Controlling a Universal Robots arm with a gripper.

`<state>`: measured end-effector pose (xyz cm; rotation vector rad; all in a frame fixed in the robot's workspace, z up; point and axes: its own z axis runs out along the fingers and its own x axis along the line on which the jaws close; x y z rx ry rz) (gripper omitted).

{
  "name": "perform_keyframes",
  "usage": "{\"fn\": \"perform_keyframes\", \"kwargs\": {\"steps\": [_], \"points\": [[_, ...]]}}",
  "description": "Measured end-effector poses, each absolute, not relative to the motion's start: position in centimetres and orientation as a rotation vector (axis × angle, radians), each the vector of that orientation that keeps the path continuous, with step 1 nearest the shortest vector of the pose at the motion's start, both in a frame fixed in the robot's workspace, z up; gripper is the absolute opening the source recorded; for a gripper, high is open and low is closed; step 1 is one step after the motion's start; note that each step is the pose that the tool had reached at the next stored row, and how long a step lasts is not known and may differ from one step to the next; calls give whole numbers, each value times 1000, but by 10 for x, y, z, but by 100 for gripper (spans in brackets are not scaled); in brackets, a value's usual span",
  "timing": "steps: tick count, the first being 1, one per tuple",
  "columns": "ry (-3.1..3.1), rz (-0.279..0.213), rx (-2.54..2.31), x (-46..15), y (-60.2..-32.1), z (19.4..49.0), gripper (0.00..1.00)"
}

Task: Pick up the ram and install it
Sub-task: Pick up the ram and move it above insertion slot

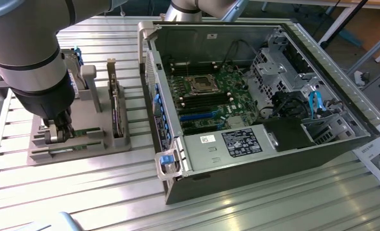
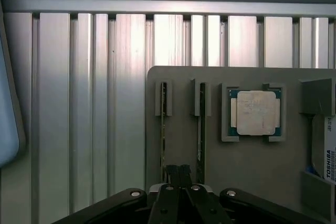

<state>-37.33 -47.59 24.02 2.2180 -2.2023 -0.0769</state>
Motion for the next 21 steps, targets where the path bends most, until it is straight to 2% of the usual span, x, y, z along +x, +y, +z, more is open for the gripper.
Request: {"fn": "perform_keyframes", "kwargs": {"steps": [21], "points": [[-2202,-76,2218,-373,-486,236,10]]}}
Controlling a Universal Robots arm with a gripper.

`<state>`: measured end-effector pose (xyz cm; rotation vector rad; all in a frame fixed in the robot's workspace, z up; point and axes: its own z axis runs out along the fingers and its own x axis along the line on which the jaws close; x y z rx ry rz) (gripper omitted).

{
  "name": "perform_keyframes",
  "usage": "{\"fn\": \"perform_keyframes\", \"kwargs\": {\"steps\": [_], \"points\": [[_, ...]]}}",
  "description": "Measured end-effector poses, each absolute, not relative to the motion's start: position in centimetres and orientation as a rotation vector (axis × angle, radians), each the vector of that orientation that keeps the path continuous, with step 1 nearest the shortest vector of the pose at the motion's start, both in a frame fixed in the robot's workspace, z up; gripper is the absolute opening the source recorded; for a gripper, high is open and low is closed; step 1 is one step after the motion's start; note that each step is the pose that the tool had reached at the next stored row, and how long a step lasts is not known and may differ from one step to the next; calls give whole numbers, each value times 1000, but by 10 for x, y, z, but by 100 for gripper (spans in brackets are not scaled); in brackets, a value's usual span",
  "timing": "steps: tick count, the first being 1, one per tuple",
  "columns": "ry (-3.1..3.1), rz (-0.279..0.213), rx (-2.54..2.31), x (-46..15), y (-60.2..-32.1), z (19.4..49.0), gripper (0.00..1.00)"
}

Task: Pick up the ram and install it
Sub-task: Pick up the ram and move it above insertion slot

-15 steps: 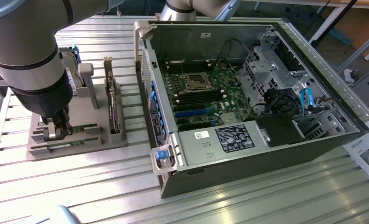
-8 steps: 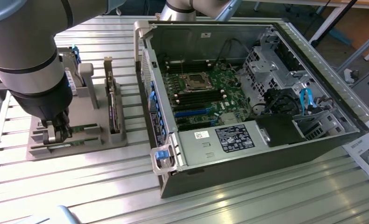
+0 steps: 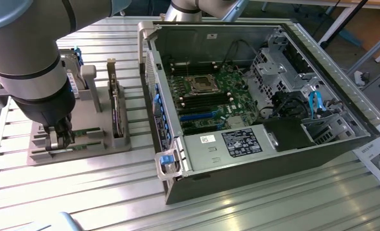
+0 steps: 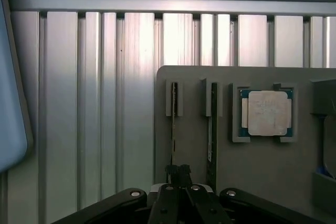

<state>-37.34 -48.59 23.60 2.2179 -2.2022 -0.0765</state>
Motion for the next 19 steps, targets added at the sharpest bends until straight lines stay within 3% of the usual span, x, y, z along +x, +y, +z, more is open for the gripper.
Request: {"fn": "perform_keyframes", "kwargs": {"steps": [17,19], "points": [[-2201,-76,2219,-374,-489,230,10],[-2202,-76,2218,-375,-490,230,16]]}}
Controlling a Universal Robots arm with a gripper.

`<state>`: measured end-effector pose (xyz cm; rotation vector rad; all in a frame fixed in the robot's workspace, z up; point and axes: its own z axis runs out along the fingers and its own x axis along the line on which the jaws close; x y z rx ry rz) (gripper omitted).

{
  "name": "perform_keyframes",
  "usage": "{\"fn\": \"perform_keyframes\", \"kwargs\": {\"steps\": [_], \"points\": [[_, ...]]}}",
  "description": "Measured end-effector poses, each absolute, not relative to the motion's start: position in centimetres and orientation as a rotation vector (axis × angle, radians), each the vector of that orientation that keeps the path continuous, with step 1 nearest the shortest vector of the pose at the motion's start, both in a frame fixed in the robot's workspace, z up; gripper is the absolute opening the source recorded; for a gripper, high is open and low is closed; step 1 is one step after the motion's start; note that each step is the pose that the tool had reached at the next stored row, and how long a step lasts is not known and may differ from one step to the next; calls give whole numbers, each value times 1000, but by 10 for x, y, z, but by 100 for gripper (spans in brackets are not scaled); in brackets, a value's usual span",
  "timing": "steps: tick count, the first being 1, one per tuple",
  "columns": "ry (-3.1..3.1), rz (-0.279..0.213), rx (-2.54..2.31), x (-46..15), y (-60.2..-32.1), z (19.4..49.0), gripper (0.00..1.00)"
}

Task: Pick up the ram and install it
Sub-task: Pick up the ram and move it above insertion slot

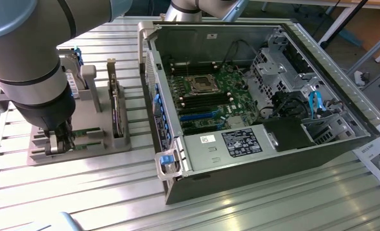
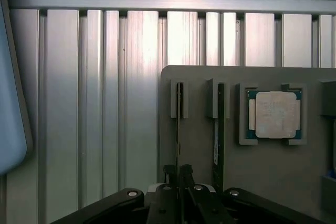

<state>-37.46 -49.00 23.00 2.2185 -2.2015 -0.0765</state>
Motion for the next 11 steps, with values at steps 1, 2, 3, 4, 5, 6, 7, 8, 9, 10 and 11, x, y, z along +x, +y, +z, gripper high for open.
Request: {"fn": "perform_keyframes", "kwargs": {"steps": [1,2,3,4,5,6,7,8,9,10,11], "points": [[-2201,-76,2219,-375,-490,230,24],[-2201,-76,2219,-375,-490,230,24],[-2201,-76,2219,-375,-490,230,24],[-2201,-76,2219,-375,-490,230,24],[-2201,-76,2219,-375,-490,230,24],[-2201,-77,2219,-375,-490,230,24],[-2201,-76,2219,-374,-490,230,24],[-2201,-76,2219,-374,-490,230,24],[-2201,-76,2219,-372,-490,230,24],[-2201,-76,2219,-372,-490,230,24],[-2201,-76,2219,-371,-490,230,24]]}}
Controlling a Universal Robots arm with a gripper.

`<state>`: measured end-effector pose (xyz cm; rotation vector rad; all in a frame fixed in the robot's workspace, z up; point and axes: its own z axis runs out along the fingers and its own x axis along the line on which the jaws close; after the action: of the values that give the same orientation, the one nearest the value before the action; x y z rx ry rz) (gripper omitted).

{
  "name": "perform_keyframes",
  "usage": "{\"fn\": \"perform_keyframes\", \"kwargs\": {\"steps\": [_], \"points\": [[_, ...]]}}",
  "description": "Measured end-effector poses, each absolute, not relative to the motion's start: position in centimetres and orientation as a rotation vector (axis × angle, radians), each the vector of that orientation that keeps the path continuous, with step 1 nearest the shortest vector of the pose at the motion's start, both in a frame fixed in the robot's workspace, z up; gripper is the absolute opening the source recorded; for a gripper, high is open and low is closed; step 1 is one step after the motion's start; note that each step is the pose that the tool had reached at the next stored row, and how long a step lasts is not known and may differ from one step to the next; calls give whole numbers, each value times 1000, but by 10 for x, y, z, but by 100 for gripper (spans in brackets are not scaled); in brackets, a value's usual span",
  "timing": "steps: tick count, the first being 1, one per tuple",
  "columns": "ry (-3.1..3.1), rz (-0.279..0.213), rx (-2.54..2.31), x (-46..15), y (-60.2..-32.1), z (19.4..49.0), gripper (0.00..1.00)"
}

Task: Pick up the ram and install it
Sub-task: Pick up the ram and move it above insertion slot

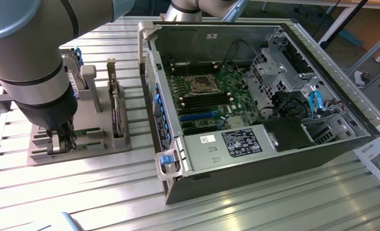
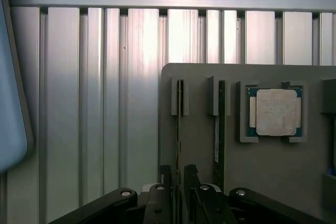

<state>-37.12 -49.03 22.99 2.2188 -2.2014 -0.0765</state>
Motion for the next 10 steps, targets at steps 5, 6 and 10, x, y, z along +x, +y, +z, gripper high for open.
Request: {"fn": "perform_keyframes", "kwargs": {"steps": [5,6,10], "points": [[-2201,-76,2219,-371,-490,229,24],[-2201,-76,2219,-371,-490,229,24],[-2201,-76,2219,-371,-490,225,24]]}}
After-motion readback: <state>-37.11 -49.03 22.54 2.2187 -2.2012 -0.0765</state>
